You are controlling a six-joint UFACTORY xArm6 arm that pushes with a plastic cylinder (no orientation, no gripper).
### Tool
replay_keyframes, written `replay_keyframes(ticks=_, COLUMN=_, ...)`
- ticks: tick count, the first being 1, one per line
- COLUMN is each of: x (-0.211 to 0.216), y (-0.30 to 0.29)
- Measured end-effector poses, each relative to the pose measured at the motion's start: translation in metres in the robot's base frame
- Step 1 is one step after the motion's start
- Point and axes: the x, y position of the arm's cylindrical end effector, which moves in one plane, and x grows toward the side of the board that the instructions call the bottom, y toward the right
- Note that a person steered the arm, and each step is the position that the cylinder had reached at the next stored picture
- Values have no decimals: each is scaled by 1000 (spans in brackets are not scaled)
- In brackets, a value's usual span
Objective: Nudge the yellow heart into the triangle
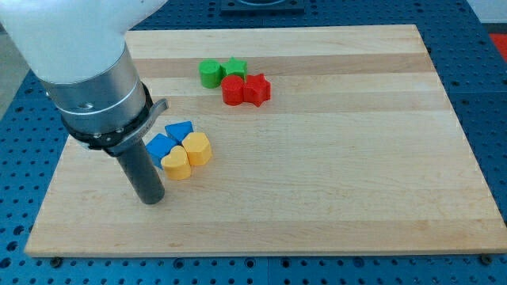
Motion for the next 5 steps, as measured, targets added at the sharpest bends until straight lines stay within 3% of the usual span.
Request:
replay_keyframes(ticks=3, x=-15, y=16)
replay_keyframes(ticks=5, x=-55, y=17)
